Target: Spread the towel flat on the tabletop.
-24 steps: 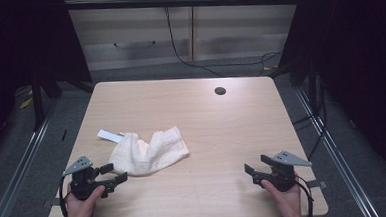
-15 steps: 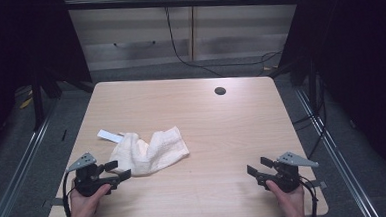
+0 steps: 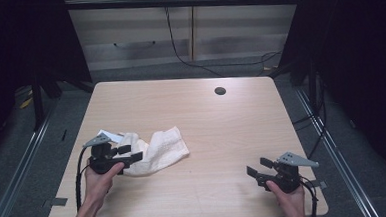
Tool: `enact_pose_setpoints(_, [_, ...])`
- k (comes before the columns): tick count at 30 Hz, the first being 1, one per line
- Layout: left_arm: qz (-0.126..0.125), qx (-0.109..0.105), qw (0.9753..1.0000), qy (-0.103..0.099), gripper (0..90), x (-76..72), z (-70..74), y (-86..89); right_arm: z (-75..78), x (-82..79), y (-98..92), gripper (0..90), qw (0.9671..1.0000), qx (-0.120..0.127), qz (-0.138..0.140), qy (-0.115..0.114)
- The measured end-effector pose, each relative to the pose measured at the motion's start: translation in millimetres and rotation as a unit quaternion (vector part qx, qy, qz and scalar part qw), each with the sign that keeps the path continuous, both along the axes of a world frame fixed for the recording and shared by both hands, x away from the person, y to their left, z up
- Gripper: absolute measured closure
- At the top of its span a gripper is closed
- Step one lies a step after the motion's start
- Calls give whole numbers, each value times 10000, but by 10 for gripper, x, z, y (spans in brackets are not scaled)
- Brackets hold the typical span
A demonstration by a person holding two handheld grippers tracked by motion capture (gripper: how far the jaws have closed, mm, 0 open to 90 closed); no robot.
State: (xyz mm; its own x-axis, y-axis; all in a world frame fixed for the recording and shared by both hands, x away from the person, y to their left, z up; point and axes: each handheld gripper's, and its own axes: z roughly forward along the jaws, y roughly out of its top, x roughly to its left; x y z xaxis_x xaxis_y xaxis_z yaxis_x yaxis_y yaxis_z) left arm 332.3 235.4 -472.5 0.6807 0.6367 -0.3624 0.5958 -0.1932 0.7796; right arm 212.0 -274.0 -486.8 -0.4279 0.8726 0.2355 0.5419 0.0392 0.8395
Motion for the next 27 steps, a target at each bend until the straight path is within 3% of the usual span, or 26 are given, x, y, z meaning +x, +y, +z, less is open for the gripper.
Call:
enact_pose_setpoints(4, [-134, 199, 9997, 95, 270, 80, -155, -124, -15, 27, 2, 306, 10000, -4, -9, 66])
enact_pose_setpoints(6, [-232, 395, 9989, 29, 301, 95, -213, -188, -17, 35, 2, 303, 10000, 8, 14, 88])
enact_pose_setpoints(10, [-261, 537, 9982, 101, 339, 114, -274, -227, -15, 26, 7, 301, 10000, 5, 22, 60])
enact_pose_setpoints(11, [-328, 672, 9971, 116, 339, 108, -305, -253, -12, 22, 8, 300, 10000, -20, 29, 71])
enact_pose_setpoints(12, [-319, 799, 9963, 24, 401, 99, -333, -280, -6, 15, 5, 300, 10000, -30, 17, 57])
enact_pose_setpoints(14, [-233, 850, 9961, -27, 460, 91, -336, -287, -5, 16, 3, 300, 10000, -31, 10, 60])
enact_pose_setpoints(16, [-155, 1008, 9946, -187, 588, 75, -344, -286, -9, 24, 2, 299, 10000, -36, 7, 66])
enact_pose_setpoints(18, [-175, 1031, 9943, -221, 716, 69, -349, -288, -11, 28, 1, 296, 9999, -48, -10, 114])
enact_pose_setpoints(19, [-202, 985, 9948, -170, 716, 69, -353, -282, -11, 28, 1, 296, 9999, -48, -10, 114])
enact_pose_setpoints(20, [-237, 968, 9949, -162, 800, 53, -362, -284, -12, 28, 0, 294, 9999, -48, -11, 133])
enact_pose_setpoints(27, [-516, 870, 9948, -117, 833, -62, -366, -381, -10, 22, 0, 294, 9999, -45, 29, 139])
